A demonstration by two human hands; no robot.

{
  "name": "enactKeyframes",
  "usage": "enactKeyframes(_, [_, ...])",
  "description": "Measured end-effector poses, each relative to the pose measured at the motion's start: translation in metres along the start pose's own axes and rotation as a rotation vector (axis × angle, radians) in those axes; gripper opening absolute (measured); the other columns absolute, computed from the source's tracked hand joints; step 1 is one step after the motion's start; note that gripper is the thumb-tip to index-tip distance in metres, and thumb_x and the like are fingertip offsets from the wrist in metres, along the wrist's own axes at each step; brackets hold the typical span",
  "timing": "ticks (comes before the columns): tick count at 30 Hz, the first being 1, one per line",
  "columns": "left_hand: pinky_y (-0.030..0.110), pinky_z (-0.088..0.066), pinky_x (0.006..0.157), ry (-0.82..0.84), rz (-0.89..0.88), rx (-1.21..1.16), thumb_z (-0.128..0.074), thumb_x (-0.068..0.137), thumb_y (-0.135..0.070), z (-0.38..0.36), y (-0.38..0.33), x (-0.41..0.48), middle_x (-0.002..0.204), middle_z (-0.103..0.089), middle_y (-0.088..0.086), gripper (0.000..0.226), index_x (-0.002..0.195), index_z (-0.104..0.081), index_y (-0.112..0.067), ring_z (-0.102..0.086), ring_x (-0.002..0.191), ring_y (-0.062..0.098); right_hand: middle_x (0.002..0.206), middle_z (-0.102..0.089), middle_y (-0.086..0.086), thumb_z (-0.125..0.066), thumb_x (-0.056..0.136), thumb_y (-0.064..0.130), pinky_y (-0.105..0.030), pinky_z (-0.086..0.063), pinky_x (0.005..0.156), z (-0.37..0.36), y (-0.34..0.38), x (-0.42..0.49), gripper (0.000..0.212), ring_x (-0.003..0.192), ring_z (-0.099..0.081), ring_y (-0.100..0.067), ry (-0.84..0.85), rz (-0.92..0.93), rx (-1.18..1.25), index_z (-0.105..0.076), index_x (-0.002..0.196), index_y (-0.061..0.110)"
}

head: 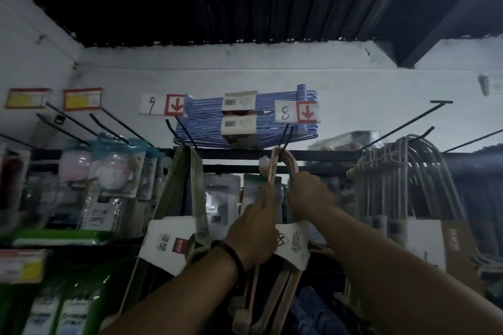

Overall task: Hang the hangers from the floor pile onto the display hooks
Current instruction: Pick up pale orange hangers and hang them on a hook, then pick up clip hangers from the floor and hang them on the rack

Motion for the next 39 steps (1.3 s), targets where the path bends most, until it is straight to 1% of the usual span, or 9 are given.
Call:
enactKeyframes(5, [0.05,-0.056,0.089,-0.008,0.025,0.272,-0.058,0.092,-0.004,0.001,-0.014,-0.004,0.157,-0.037,0.014,0.082,0.162,-0.015,-0.009,-0.054,0.12,0.034,0.105,-0.062,-0.008,-0.066,0.095,0.033,-0.042,-0.054,0.08,0.006,-0.013,0.003,0.031,0.099,-0.066,-0.031,0.119,0.003,0.077,-0.042,0.105,0.016])
enactKeyframes(12, [0.042,-0.05,0.102,-0.039,0.148,0.377,-0.064,0.092,-0.036,0.045,-0.046,-0.068,0.141,-0.056,-0.001,0.056,0.146,-0.05,-0.028,-0.048,0.129,0.024,0.131,-0.047,-0.019,-0.063,0.09,0.043,-0.041,-0.046,0.08,0.036,-0.02,-0.044,0.057,0.114,-0.055,-0.039,0.097,0.21,0.036,-0.043,0.134,0.012])
enactKeyframes(18, [0.028,-0.043,0.076,0.042,0.284,0.379,-0.057,0.093,-0.057,0.108,-0.061,-0.196,0.11,-0.06,-0.015,0.029,0.118,-0.063,-0.041,-0.055,0.105,0.014,0.123,-0.059,-0.01,-0.055,0.098,0.042,-0.037,-0.052,0.082,0.049,0.003,-0.158,0.038,0.108,-0.061,-0.032,0.061,0.491,0.251,-0.053,0.13,0.02])
enactKeyframes(23, [0.03,-0.054,0.09,0.205,0.494,0.365,-0.055,0.093,-0.061,0.155,-0.047,-0.355,0.111,-0.062,-0.019,0.03,0.115,-0.063,-0.042,-0.061,0.106,0.01,0.114,-0.059,-0.001,-0.049,0.102,0.043,-0.045,-0.054,0.081,0.012,0.067,-0.296,0.029,0.104,-0.056,-0.025,0.231,0.762,0.314,-0.056,0.121,0.024])
enactKeyframes(26, [0.025,-0.05,0.095,0.331,0.634,0.32,-0.054,0.1,-0.054,0.19,-0.039,-0.461,0.122,-0.06,-0.022,0.024,0.121,-0.062,-0.046,-0.058,0.113,0.009,0.104,-0.064,0.003,-0.056,0.102,0.038,-0.036,-0.057,0.073,0.0,0.113,-0.396,0.021,0.095,-0.06,-0.018,0.305,0.85,0.427,-0.064,0.115,0.023])
enactKeyframes(31, [0.028,-0.054,0.075,0.496,0.924,0.288,-0.052,0.097,-0.054,0.236,-0.038,-0.667,0.104,-0.068,-0.014,0.023,0.106,-0.066,-0.038,-0.065,0.094,0.01,0.064,-0.052,0.013,-0.049,0.101,0.046,-0.028,-0.048,0.05,-0.039,0.178,-0.588,0.014,0.056,-0.051,-0.005,0.688,0.947,0.527,-0.055,0.092,0.037])
enactKeyframes(35, [0.03,-0.053,0.088,0.682,1.228,0.187,-0.046,0.1,-0.056,0.26,-0.059,-0.856,0.115,-0.069,-0.011,0.033,0.117,-0.067,-0.036,-0.065,0.104,0.012,0.083,-0.065,0.009,-0.044,0.097,0.051,-0.036,-0.054,0.065,-0.095,0.193,-0.772,0.022,0.075,-0.062,-0.013,1.156,1.047,0.451,-0.056,0.088,0.035])
enactKeyframes(37, [0.029,-0.051,0.094,0.741,1.371,0.156,-0.031,0.093,-0.068,0.265,-0.071,-0.937,0.121,-0.067,-0.011,0.054,0.122,-0.064,-0.036,-0.062,0.113,0.013,0.078,-0.06,0.008,-0.041,0.094,0.054,-0.036,-0.052,0.069,-0.123,0.189,-0.853,0.027,0.076,-0.06,-0.017,1.357,1.074,0.375,-0.052,0.082,0.032])
enactKeyframes(39, [0.029,-0.05,0.096,0.807,1.527,0.107,-0.035,0.097,-0.065,0.263,-0.084,-1.007,0.125,-0.066,-0.01,0.048,0.124,-0.062,-0.035,-0.06,0.119,0.015,0.074,-0.056,0.009,-0.046,0.093,0.057,-0.031,-0.05,0.068,-0.148,0.181,-0.924,0.025,0.078,-0.064,-0.016,1.557,1.044,0.287,-0.053,0.087,0.034])
Point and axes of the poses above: each hand's wrist, its own x-axis towards the middle knuckle, its own z-axis out of the back of the hand, y = z × x, the point moved 3 cm from there along x, towards the middle knuckle
